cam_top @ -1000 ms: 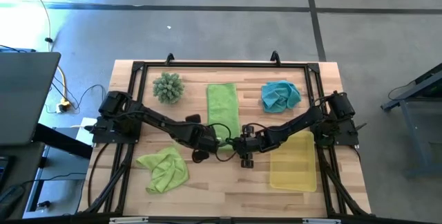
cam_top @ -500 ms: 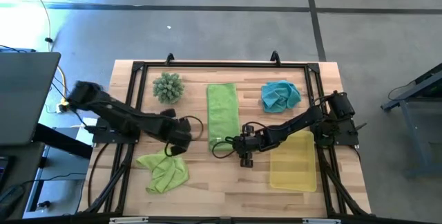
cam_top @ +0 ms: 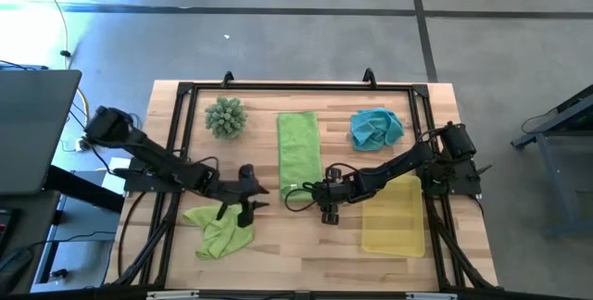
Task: Roll microfiber towels into tight, uniform cylinder then place into a basket
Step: Roll the green cloth
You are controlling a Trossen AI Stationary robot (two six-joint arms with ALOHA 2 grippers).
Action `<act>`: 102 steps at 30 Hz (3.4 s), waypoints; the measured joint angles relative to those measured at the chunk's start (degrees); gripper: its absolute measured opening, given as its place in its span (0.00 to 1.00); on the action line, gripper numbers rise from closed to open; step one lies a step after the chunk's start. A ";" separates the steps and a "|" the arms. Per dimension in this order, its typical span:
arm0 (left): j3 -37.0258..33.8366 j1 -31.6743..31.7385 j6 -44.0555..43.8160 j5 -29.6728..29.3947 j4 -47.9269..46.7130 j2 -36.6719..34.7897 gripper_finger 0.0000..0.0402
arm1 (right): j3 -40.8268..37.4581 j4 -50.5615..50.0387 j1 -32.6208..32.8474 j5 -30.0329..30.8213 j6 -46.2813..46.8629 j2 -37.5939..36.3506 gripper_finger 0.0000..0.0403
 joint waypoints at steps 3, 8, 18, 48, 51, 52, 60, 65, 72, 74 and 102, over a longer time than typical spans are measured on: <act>1.30 0.00 7.48 -0.66 0.52 5.03 0.48 | -0.01 0.88 0.02 0.24 -0.07 0.05 0.43; 4.09 -0.01 21.15 -3.38 6.90 13.78 0.49 | 0.00 1.41 0.02 0.42 -0.07 0.07 0.43; 10.16 2.67 24.33 -5.04 6.63 23.55 0.46 | 0.01 1.14 0.02 0.50 -0.15 0.07 0.43; 10.33 6.23 -13.76 18.89 7.62 22.23 0.03 | 0.12 1.21 -2.24 -11.20 -0.03 0.07 0.03; 10.70 6.16 -15.64 20.41 8.25 21.30 0.03 | 0.09 1.13 -3.87 -16.79 -0.02 -0.09 0.01; 10.64 6.16 -16.32 20.35 7.81 20.66 0.03 | 0.09 1.17 -4.37 -18.60 -0.08 -0.11 0.01; 10.83 6.21 -23.31 17.10 4.47 18.80 0.02 | -0.04 0.81 -7.95 -28.48 0.41 -0.83 0.01; 10.81 6.16 -28.29 15.22 1.73 18.71 0.02 | -0.04 2.67 -10.70 -36.56 3.96 -0.90 0.01; 10.81 6.10 -31.17 12.51 -2.22 18.69 0.02 | -0.04 4.47 -13.31 -31.91 3.97 -0.99 0.01; 10.81 6.10 -31.53 11.68 -3.36 18.69 0.02 | -0.04 4.72 -13.51 -28.64 2.48 -1.03 0.01; 10.66 4.80 -30.98 15.27 1.41 18.80 0.02 | -0.02 7.43 -15.84 -39.85 9.91 -1.14 0.03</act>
